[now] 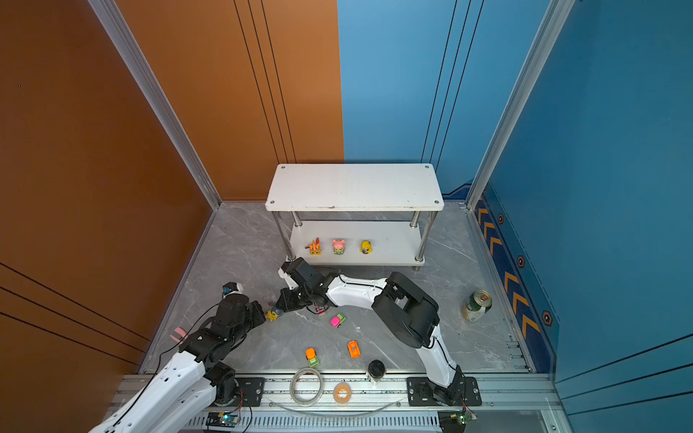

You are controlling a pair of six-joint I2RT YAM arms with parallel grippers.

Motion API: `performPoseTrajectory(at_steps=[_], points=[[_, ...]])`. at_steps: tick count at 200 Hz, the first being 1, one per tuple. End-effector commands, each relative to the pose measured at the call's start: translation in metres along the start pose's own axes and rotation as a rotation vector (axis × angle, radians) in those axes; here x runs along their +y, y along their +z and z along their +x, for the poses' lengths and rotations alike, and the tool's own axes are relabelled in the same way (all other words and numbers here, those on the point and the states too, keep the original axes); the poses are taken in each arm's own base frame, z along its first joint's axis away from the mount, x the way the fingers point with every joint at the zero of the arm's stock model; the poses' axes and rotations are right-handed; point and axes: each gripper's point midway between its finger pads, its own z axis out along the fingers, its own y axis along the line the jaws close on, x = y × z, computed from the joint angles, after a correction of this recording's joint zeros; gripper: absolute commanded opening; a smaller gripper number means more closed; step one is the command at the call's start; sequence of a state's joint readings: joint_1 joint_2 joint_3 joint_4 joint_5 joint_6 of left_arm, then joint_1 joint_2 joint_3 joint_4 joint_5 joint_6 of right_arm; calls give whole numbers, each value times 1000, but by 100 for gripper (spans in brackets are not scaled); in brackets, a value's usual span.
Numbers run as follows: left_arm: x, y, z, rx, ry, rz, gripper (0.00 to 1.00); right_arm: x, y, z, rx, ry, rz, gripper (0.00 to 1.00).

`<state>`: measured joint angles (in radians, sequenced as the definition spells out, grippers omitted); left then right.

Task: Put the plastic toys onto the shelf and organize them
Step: 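Lift the blue Lucario figure with the right gripper while the left gripper draws back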

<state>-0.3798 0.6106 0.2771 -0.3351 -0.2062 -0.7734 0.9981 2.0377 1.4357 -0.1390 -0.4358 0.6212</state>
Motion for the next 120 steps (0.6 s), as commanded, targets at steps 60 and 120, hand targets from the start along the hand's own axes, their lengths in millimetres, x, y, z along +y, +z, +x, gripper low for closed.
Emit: performPoseTrajectory(at_steps=[60, 120], points=[[3, -5, 1, -14, -8, 20, 13, -8, -77, 22, 199, -428, 322, 0], [2, 1, 4, -9, -21, 31, 14, -12, -129, 22, 160, -679, 479, 0]])
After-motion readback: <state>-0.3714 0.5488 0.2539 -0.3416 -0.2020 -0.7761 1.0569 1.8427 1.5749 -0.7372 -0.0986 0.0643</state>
